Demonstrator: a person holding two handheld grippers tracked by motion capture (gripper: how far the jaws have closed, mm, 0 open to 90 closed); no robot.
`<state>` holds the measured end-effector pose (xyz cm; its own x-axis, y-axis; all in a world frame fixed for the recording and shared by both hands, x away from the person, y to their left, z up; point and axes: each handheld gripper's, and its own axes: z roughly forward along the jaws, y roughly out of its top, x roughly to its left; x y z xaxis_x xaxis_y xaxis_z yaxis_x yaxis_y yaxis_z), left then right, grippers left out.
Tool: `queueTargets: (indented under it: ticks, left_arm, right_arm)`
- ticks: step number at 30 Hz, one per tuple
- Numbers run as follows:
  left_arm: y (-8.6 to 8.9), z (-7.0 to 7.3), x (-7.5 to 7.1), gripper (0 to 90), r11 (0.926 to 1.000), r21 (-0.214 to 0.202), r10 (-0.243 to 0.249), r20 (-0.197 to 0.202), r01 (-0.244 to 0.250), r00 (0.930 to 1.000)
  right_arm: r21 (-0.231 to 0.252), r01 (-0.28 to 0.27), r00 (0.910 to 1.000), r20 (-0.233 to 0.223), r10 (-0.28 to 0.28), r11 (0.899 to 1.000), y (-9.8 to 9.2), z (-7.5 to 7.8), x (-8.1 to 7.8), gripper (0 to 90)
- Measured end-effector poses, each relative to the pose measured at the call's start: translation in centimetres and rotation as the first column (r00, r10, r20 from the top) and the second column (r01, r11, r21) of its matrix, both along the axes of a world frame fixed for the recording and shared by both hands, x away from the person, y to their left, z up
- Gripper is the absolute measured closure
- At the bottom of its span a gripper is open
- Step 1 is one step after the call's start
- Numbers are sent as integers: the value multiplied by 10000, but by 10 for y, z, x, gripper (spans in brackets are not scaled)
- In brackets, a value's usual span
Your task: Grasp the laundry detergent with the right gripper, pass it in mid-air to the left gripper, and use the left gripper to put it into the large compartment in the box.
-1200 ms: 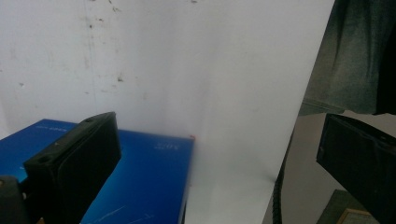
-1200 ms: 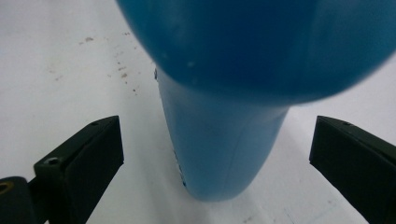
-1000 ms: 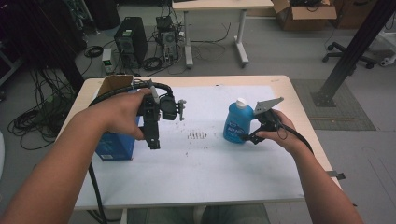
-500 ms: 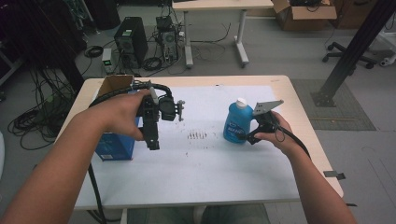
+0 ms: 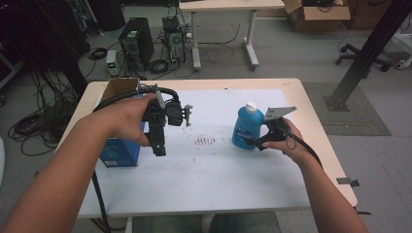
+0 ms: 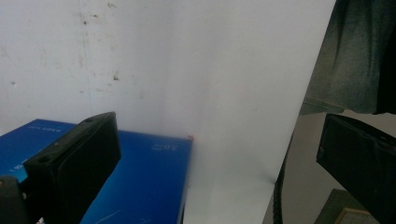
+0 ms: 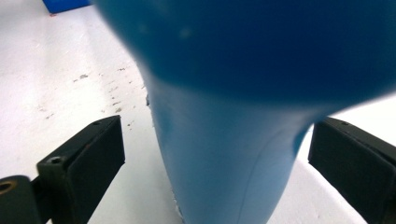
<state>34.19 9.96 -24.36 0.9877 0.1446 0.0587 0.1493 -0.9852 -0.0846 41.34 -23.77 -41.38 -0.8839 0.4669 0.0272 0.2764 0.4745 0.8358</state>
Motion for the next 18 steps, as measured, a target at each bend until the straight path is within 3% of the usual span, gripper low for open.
queueTargets:
  ticks: [18]
  left_arm:
    - [-1, 1, 1, 2, 10000, 14, -21, -16, 21, 10000]
  right_arm:
    - [174, 14, 9998, 189, -17, 9998, 1, -1, 0, 150]
